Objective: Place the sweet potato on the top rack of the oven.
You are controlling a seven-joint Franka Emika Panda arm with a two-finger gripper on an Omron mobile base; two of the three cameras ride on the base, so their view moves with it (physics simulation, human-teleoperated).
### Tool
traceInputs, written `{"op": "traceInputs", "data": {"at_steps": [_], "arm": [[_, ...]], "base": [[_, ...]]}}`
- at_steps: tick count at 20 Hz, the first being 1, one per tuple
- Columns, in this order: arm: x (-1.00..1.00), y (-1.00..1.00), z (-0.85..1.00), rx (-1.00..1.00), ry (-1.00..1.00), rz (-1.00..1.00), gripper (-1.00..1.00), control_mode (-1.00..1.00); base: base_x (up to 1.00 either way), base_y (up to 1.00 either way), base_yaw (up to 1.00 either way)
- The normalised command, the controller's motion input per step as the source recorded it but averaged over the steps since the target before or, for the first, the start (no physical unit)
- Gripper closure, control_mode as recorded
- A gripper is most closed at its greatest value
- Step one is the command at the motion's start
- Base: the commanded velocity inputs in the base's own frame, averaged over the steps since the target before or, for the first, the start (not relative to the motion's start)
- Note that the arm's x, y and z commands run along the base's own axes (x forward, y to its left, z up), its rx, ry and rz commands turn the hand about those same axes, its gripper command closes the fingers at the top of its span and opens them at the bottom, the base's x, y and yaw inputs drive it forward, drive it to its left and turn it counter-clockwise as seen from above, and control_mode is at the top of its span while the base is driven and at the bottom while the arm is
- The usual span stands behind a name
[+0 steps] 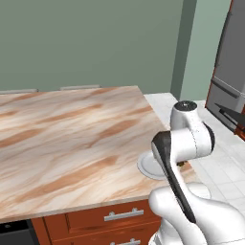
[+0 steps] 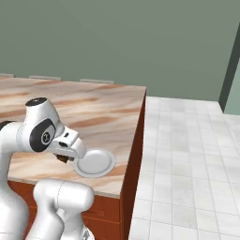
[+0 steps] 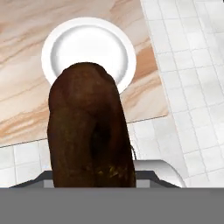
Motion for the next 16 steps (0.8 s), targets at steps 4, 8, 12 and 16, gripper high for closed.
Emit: {"op": "traceInputs", "data": {"at_steps": [4,8,12,16], "arm": [[-0.69,-0.26,0.33,0.29,-0.19,0.3,1.0,-1.0],[-0.24,-0.15,0.02,0.11,-0.07,0.07,1.0,-1.0],[0.0,0.01,0.0,0.0,0.0,0.0,1.0,-1.0],[0.0,0.0,0.0,0.0,0.0,0.0,1.0,-1.0]], "base": [[0.0,0.0,0.0],[0.0,0.0,0.0],[0.0,0.0,0.0],[0.0,0.0,0.0]]}}
